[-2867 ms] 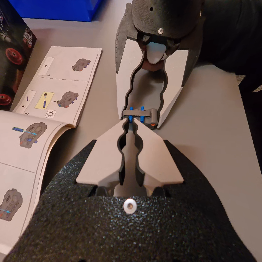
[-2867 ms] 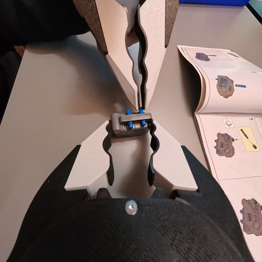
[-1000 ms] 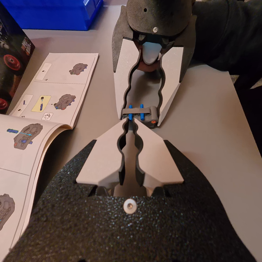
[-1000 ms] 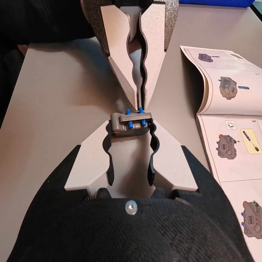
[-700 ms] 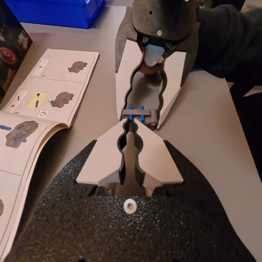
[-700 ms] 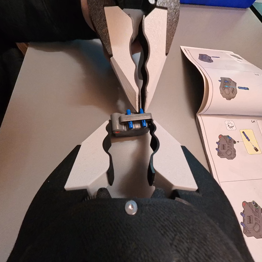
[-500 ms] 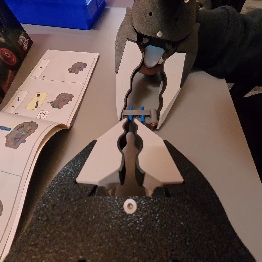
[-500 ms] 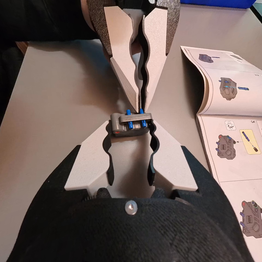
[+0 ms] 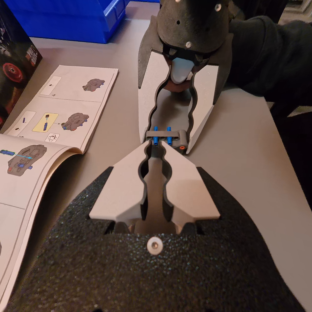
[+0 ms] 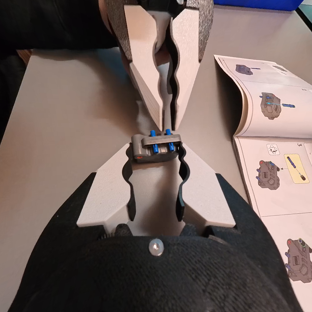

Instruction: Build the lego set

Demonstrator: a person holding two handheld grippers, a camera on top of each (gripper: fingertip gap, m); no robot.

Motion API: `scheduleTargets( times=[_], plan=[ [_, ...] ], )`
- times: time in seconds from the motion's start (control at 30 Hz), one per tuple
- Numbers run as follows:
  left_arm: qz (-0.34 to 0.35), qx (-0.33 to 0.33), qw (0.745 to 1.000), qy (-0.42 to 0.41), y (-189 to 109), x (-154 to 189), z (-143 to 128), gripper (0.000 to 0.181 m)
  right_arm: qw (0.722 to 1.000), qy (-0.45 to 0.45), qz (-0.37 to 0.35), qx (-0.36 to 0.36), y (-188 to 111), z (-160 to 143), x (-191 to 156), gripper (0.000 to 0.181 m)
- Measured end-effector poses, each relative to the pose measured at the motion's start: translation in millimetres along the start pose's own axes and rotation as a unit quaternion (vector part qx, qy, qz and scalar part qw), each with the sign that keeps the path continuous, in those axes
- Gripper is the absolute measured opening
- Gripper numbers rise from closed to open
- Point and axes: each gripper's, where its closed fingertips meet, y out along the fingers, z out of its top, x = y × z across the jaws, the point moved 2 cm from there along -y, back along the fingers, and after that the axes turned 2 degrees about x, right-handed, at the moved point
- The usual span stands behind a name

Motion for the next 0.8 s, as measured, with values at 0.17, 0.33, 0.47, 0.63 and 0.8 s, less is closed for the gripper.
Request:
scheduleTargets(
  times=[0.17, 0.33, 0.47, 0.63, 0.8],
  plan=[
    [-0.022, 0.011, 1.0, 0.015, -8.9, 7.3, 1.0, 0.007, 1.0, -0.001, -0.003, 0.0, 0.1, -0.1, 0.5, 0.053],
    [-0.028, 0.001, 0.999, 0.02, -3.9, 11.9, -1.0, 0.008, 1.0, 0.0, -0.012, -0.002, 0.4, -0.4, 2.5, 0.053],
    [-0.022, -0.015, 0.999, 0.018, 0.2, 10.9, -4.8, 0.008, 1.0, 0.002, -0.019, -0.004, 0.8, -0.7, 4.3, 0.053],
    [-0.025, -0.014, 0.999, 0.017, -1.0, 10.7, -5.2, 0.006, 1.0, -0.002, -0.029, -0.008, 1.4, -1.6, 5.4, 0.053],
    [-0.012, -0.016, 1.0, 0.0, -3.1, 4.1, -6.8, 0.007, 0.998, -0.016, -0.054, -0.025, 4.2, -4.7, 6.8, 0.053]
  ],
)
